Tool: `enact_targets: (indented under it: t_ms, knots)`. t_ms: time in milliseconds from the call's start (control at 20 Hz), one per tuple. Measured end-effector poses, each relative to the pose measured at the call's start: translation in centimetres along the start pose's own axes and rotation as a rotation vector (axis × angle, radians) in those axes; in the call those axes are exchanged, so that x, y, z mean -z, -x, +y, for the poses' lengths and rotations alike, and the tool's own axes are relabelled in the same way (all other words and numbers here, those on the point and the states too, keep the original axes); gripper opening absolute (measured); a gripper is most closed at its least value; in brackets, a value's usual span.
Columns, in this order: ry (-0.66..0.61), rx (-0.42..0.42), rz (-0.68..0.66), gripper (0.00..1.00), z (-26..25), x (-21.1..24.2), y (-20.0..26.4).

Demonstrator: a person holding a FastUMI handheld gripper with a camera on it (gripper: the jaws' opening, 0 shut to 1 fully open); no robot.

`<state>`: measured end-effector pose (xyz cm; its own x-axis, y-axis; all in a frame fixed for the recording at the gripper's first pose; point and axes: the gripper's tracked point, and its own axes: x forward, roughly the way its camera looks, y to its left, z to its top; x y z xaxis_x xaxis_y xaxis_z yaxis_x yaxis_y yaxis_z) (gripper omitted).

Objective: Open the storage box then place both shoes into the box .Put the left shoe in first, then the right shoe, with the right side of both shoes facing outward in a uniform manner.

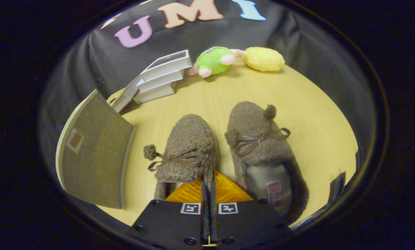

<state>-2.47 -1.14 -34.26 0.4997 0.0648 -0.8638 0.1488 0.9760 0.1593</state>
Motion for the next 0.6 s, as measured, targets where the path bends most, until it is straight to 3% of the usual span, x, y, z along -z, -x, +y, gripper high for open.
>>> enact_targets:
  t_ms: [400, 600]
  knots:
    - [-0.196, -0.037, -0.078, 0.05, 2.1, -4.1, 5.1]
    - [-0.207, -0.055, -0.102, 0.04, 4.7, -5.6, 8.4]
